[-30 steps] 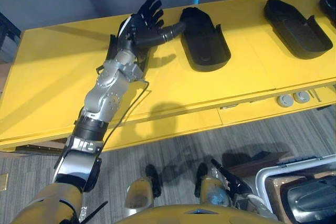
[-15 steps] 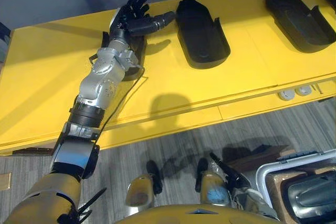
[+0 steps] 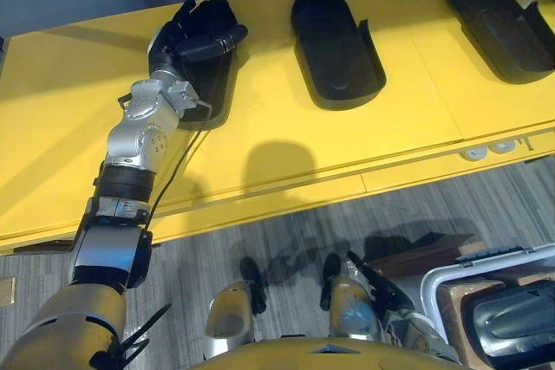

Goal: Walk over and take three plastic housings, then place them on the shelf

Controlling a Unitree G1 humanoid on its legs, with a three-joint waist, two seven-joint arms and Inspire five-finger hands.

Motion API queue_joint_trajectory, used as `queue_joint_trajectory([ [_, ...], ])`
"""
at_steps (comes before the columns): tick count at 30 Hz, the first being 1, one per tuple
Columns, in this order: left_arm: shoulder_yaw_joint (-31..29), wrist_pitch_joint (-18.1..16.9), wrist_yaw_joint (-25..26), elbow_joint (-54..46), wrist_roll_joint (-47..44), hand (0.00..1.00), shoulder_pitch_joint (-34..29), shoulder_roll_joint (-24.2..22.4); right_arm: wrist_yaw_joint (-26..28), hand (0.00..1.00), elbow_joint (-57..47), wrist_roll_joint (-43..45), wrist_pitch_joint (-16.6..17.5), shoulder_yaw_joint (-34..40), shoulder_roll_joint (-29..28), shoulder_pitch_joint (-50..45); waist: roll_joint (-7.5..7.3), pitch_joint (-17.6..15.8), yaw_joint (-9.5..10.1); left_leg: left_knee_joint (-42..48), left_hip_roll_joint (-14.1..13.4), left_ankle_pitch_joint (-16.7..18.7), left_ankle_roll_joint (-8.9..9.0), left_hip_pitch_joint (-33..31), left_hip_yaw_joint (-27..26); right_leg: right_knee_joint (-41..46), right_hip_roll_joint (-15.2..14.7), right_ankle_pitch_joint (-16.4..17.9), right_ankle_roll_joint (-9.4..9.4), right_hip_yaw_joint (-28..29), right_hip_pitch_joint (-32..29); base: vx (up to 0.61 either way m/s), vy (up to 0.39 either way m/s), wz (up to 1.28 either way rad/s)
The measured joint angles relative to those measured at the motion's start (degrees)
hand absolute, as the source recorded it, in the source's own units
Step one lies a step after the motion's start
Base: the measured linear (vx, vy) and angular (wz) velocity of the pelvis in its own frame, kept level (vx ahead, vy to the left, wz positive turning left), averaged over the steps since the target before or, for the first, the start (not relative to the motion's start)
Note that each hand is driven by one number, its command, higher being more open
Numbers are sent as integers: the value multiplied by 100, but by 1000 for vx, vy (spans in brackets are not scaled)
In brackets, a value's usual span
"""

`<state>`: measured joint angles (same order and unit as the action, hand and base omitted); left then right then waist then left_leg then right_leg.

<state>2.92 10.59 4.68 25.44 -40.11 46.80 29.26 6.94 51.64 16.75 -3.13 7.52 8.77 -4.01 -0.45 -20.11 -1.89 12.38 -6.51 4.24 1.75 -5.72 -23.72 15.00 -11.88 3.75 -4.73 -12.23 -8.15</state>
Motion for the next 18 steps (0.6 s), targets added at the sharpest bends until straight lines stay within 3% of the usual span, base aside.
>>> queue_joint_trajectory([
  [18, -533, 470, 652, 215, 22, 100, 4, 72, -7, 100, -8, 51, 0, -48, 8, -19, 50, -64, -101, 24, -14, 6, 6, 38, -40, 61, -5, 4, 3, 12, 1, -4, -2, -1],
])
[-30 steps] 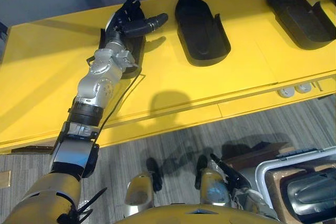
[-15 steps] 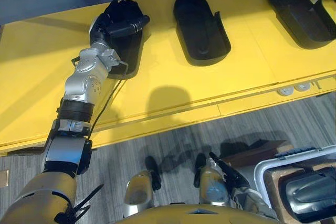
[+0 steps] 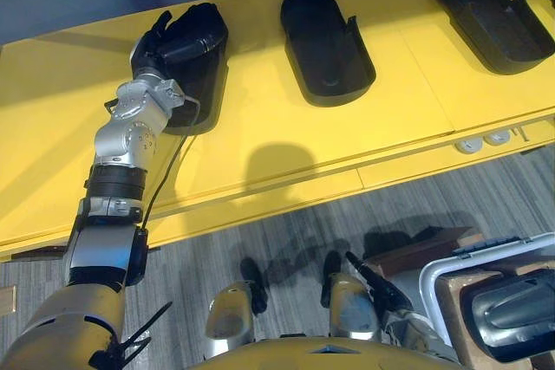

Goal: Walk over and take three plastic housings, then place them on the shelf

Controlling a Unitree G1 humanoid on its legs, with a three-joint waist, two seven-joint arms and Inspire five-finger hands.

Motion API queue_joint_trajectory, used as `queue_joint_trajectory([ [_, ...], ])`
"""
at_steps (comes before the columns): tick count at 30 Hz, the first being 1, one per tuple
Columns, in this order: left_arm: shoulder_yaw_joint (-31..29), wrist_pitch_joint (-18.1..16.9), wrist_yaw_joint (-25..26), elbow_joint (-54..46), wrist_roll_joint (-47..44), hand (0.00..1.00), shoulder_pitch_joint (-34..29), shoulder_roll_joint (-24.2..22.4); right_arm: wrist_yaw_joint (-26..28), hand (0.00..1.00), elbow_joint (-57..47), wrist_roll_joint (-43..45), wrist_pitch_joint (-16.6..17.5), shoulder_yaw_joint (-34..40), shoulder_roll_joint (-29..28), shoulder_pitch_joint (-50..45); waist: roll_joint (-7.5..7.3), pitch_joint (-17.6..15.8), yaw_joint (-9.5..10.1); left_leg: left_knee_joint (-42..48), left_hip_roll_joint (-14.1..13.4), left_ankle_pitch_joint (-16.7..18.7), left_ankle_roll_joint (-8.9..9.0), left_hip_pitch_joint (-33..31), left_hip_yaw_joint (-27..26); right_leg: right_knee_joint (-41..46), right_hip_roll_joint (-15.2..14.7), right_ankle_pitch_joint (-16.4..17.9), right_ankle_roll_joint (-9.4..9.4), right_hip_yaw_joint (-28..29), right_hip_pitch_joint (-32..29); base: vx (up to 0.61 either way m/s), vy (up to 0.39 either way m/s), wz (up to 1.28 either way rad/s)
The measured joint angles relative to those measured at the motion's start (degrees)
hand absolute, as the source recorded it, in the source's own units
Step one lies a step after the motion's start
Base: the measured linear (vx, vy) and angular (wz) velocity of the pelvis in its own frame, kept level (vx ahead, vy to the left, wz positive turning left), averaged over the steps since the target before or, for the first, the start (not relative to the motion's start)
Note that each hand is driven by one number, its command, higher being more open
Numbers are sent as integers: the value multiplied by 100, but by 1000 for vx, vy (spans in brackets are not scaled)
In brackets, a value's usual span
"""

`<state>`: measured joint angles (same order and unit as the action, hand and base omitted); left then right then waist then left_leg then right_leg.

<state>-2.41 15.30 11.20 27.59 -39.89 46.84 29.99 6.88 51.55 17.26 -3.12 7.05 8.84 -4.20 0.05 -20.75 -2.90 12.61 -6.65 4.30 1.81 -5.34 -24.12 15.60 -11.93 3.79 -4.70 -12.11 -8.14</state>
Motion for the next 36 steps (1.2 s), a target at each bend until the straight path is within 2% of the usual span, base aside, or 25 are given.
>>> queue_joint_trajectory([
  [16, -282, 8, 396, 238, -129, 100, 37, -58, -8, 100, -1, 136, 0, -82, 36, -2, 29, 3, -48, 18, -15, 10, 14, -1, -4, -8, 1, -3, 1, -1, 19, 0, 0, 0],
  [20, -281, -73, 630, 237, -120, 100, 41, -112, -11, 100, -1, 151, 0, -88, 40, -3, 40, 9, -51, 23, -16, 12, 17, -4, 1, -16, 0, -4, 0, 0, 26, 0, 0, 0],
  [26, -279, -9, 929, 245, 0, 100, 57, -221, -14, 100, -2, 232, 0, -90, 73, -30, 111, 49, -50, 15, -17, 16, 22, 7, 18, -35, -8, -4, 0, -13, 63, 0, 0, 0],
  [36, -270, -66, 777, 406, 256, 100, 57, -241, -55, 100, -1, 229, -1, -96, 85, -146, 185, 92, -37, -78, -4, 21, 32, 114, 34, -81, -11, -2, 1, -31, 177, 2, -1, 0],
])
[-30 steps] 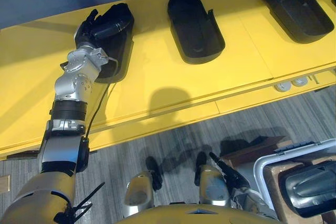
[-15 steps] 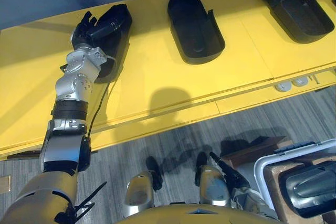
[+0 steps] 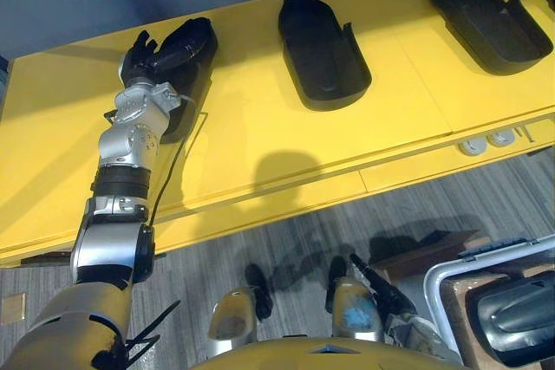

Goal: Walk over and take three plastic housings, then place them on the shelf

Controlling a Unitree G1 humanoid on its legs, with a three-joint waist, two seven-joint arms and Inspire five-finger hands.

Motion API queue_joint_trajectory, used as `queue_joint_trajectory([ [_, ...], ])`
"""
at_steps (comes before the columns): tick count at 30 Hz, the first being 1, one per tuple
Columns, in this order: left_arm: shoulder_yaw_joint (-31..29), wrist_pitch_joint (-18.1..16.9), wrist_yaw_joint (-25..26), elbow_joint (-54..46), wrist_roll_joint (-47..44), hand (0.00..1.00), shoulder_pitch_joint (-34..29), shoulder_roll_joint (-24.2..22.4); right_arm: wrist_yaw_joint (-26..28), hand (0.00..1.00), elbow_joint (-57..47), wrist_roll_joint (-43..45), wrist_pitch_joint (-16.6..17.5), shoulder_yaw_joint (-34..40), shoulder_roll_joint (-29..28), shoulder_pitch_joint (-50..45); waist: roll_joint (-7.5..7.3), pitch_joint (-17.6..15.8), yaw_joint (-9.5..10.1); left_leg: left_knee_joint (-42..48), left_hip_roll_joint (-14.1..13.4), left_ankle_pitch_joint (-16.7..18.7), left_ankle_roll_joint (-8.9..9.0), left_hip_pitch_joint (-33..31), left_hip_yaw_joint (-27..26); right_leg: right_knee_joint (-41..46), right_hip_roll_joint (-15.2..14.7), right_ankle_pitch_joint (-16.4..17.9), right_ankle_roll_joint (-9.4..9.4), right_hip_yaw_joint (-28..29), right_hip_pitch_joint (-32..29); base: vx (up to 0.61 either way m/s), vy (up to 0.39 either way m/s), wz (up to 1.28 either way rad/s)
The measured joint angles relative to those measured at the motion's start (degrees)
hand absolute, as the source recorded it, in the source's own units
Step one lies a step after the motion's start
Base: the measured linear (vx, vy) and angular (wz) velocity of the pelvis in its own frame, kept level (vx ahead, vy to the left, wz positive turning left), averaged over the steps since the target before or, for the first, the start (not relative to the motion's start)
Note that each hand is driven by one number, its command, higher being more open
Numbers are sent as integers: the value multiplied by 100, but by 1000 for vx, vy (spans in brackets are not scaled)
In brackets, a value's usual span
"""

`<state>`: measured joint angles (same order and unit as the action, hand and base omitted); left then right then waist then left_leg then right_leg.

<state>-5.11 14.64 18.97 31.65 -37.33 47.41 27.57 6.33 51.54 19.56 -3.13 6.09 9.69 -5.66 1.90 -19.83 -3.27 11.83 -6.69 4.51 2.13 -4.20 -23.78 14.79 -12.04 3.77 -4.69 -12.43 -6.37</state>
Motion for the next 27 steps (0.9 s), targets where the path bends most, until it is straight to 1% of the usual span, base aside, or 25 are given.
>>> queue_joint_trajectory([
  [1, 12, -20, -27, 11, 0, 100, 0, 0, -16, 100, 1, -2, 0, 0, 0, -11, 1, 0, 1, -2, 3, -3, -1, 21, 2, -3, -1, 0, 0, -3, 19, 38, -7, 2],
  [4, 236, -256, -161, 58, 2, 100, -3, -3, -58, 100, 49, -6, -1, -1, -2, -45, 6, 4, 8, -22, 16, -7, 3, 134, 42, -58, 2, 3, 3, -52, 172, 19, -8, 6],
  [6, 283, -547, -234, -71, 156, 100, -8, -5, -61, 100, 51, -11, 1, 0, -5, -59, 10, 10, 11, -84, 26, -10, 8, 187, 51, -111, 6, 2, 2, -83, 252, -14, -12, 3],
  [7, 307, -607, -227, -156, 232, 100, -9, -4, -61, 100, 50, -13, 3, 0, -7, -80, 16, 25, 19, -106, 33, -16, 8, 195, 57, -116, 6, 2, 2, -96, 258, -4, -18, 8],
  [9, 364, -819, -229, -638, 251, 100, -42, 13, -61, 100, 61, -76, 2, 6, -12, -165, 35, 45, 61, -158, 42, -29, 8, 265, 85, -173, 5, 1, 0, -144, 349, 16, -12, 6],
  [10, 429, -962, -260, -1048, 249, 100, -110, 39, -53, 100, 100, -116, 3, 6, -31, -258, 48, 131, 122, -227, 56, -52, 22, 313, 85, -199, 10, 2, 1, -154, 385, 39, -7, 1],
  [11, 442, -994, -286, -1216, 249, 100, -129, 53, -48, 100, 154, -115, 0, 9, -35, -271, 53, 180, 147, -245, 60, -61, 25, 332, 85, -209, 10, 2, 1, -159, 384, 50, -7, 0],
  [13, 466, -1148, -351, -1718, 248, 100, -243, 165, -58, 100, 257, -117, -10, 15, -36, -267, 71, 249, 150, -329, 86, -88, 37, 427, 94, -254, 8, 2, 1, -177, 468, 65, -5, 2],
  [14, 482, -1244, -418, -1966, 245, 100, -327, 217, -58, 100, 290, -122, -11, 16, -34, -291, 95, 349, 155, -377, 98, -92, 44, 467, 93, -305, 6, 2, 0, -187, 510, 46, 1, 3],
  [17, 484, -1346, -463, -2467, 204, 100, -462, 283, -56, 100, 304, -126, -9, 18, -34, -367, 140, 600, 158, -436, 111, -106, 57, 495, 133, -394, 3, 0, -3, -265, 589, 34, 1, 8],
  [19, 484, -1344, -458, -2714, 209, 100, -477, 288, -55, 100, 369, -126, -10, 20, -35, -365, 143, 638, 177, -482, 112, -127, 71, 560, 160, -402, 7, 0, -2, -296, 658, 2, -9, 6],
  [21, 484, -1316, -427, -2942, 280, 100, -540, 363, -52, 100, 452, -129, -13, 22, -36, -375, 141, 773, 207, -621, 128, -203, 96, 630, 163, -427, 16, 0, -2, -309, 678, 0, 0, 0],
  [25, 409, -1266, -412, -2967, 510, 100, -690, 524, -52, 100, 480, -133, -31, 78, -40, -407, 174, 864, 192, -901, 167, -300, 132, 723, 172, -506, 26, -27, -41, -351, 732, -54, -9, 2],
  [27, 251, -1206, -431, -2935, 630, 100, -1048, 658, -50, 100, 486, -252, -49, 217, -44, -427, 189, 887, 178, -1009, 195, -345, 129, 790, 156, -508, 21, -35, -53, -347, 747, -14, 4, -2],
])
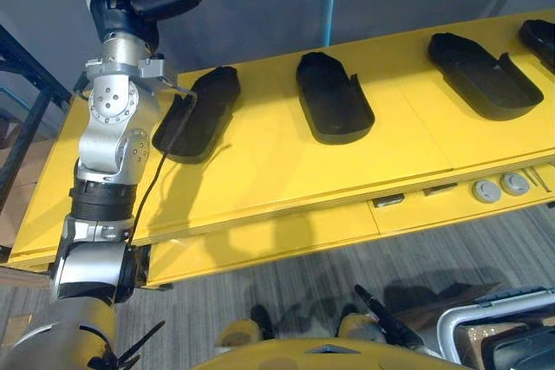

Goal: Walk over and take three plastic housings, then place them on the shelf

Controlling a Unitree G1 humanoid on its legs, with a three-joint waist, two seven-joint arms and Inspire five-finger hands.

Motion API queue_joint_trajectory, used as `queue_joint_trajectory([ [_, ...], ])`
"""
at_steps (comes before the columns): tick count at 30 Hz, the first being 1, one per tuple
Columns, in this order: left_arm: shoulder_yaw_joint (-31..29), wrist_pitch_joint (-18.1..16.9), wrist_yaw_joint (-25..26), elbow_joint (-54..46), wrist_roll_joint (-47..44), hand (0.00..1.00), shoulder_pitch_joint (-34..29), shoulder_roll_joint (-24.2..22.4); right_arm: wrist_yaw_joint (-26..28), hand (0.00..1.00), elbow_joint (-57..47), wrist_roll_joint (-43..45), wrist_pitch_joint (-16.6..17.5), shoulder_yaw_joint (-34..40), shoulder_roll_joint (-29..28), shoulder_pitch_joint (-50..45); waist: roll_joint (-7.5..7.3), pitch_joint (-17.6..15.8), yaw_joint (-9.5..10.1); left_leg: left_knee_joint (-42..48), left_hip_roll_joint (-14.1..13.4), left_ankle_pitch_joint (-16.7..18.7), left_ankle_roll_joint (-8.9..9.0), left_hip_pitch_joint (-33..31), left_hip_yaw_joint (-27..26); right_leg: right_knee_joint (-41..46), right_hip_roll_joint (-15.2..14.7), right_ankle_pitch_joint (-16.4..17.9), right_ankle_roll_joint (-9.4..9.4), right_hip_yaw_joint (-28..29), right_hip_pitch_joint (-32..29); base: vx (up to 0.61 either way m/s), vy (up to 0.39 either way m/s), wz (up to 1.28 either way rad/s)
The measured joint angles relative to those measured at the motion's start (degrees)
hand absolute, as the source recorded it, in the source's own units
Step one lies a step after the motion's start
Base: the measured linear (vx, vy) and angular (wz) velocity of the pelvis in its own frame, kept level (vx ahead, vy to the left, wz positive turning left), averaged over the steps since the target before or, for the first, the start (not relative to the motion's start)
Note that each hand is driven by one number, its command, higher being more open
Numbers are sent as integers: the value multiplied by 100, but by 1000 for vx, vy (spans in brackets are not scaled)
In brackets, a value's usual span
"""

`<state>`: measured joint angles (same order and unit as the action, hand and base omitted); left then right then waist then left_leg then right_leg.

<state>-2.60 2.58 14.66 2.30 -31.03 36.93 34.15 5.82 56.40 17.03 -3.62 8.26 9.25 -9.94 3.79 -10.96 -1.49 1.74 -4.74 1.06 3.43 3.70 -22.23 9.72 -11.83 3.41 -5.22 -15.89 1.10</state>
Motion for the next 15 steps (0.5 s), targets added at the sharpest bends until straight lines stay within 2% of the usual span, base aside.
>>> queue_joint_trajectory([
  [6, -512, 19, -123, 339, 17, 100, -541, 25, -3, 100, 13, -108, -101, 62, -25, -69, -73, 8, 128, -7, 19, -43, -57, -61, 61, -31, -10, -9, -10, -63, -2, 1, 4, 7],
  [12, -968, -9, -329, 338, 229, 100, -1375, 25, 20, 100, -38, -101, -90, 158, -60, -29, -131, -1, 246, 24, 35, -80, -60, -235, 239, -79, -7, 2, 3, -215, -45, 34, -3, 16],
  [15, -1165, -155, -467, 338, 251, 100, -1753, 18, 11, 100, -49, -96, -92, 204, -67, 1, -157, -17, 288, 27, 42, -80, -59, -252, 255, -75, -2, 15, 18, -235, -63, 15, -1, 2],
])
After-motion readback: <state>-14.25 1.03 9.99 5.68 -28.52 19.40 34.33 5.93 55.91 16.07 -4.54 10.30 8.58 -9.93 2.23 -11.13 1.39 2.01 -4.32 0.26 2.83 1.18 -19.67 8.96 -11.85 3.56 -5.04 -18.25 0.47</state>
